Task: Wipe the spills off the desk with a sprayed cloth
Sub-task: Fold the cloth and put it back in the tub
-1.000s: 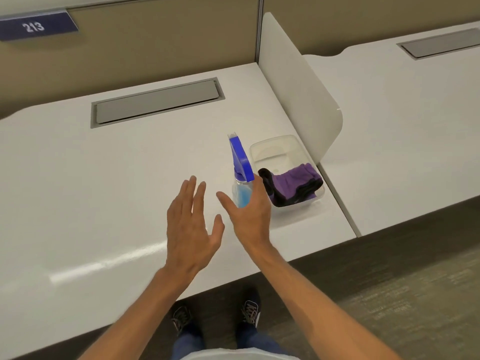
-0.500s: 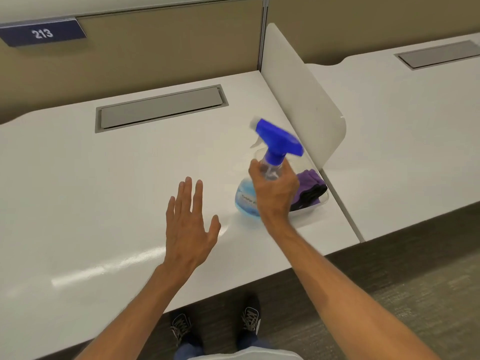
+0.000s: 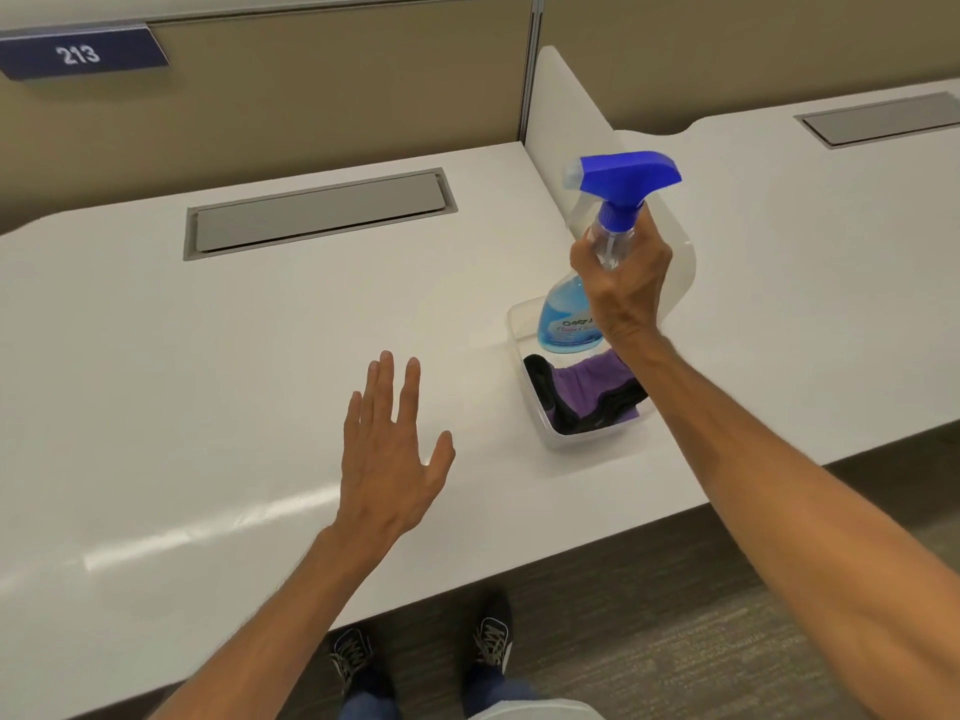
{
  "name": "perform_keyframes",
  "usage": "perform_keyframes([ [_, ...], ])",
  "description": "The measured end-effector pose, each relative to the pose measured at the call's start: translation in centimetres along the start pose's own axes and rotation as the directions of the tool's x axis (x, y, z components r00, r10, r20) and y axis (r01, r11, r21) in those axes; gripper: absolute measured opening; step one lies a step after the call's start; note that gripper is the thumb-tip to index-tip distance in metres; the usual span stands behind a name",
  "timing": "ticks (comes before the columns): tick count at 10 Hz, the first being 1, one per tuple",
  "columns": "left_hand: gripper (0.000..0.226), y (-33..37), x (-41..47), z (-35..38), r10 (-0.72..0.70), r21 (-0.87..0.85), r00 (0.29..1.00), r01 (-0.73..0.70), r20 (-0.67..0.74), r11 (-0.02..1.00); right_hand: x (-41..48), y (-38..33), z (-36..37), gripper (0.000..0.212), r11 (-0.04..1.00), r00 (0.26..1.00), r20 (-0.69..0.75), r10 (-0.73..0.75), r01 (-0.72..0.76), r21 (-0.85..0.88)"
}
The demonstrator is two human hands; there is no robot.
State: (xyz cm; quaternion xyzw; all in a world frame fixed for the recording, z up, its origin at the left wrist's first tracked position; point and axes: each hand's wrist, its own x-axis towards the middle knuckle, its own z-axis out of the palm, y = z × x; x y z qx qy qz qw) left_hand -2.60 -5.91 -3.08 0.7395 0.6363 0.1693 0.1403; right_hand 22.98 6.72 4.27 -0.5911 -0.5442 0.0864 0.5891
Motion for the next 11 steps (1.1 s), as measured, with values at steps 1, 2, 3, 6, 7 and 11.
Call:
perform_keyframes([
  [1, 0.084, 0.2, 0.2, 0.3, -0.010, -0.011, 1.000, 0.010, 0.015, 1.000, 0.1, 1.9, 0.9, 0.051, 0.997, 0.993, 0.096, 0.069, -0.072, 0.021],
  [2, 0.084, 0.3, 0.4, 0.7, -0.016, -0.019, 1.000, 0.016, 0.019, 1.000, -0.1, 3.5, 1.8, 0.049, 0.994, 0.981, 0.165, 0.101, -0.105, 0.011],
  [3, 0.084, 0.4, 0.7, 1.3, -0.013, -0.030, 1.000, 0.014, 0.024, 0.999, 0.0, 5.0, 2.2, 0.046, 0.990, 0.969, 0.207, 0.133, -0.140, 0.017],
  [6, 0.084, 0.3, 1.7, 2.7, -0.019, -0.004, 0.999, 0.020, 0.034, 1.000, -0.3, 8.2, 2.4, 0.043, 0.984, 0.959, 0.229, 0.165, -0.176, 0.028],
  [7, 0.085, 0.2, 1.9, 3.0, -0.023, 0.000, 0.999, 0.023, 0.034, 1.000, -0.4, 8.3, 2.1, 0.046, 0.986, 0.960, 0.233, 0.157, -0.167, 0.023],
  [11, 0.087, 1.0, 2.4, 2.0, -0.028, -0.010, 1.000, 0.028, 0.003, 1.000, -1.0, 7.1, 0.4, 0.061, 0.996, 0.970, 0.225, 0.090, -0.085, -0.033],
])
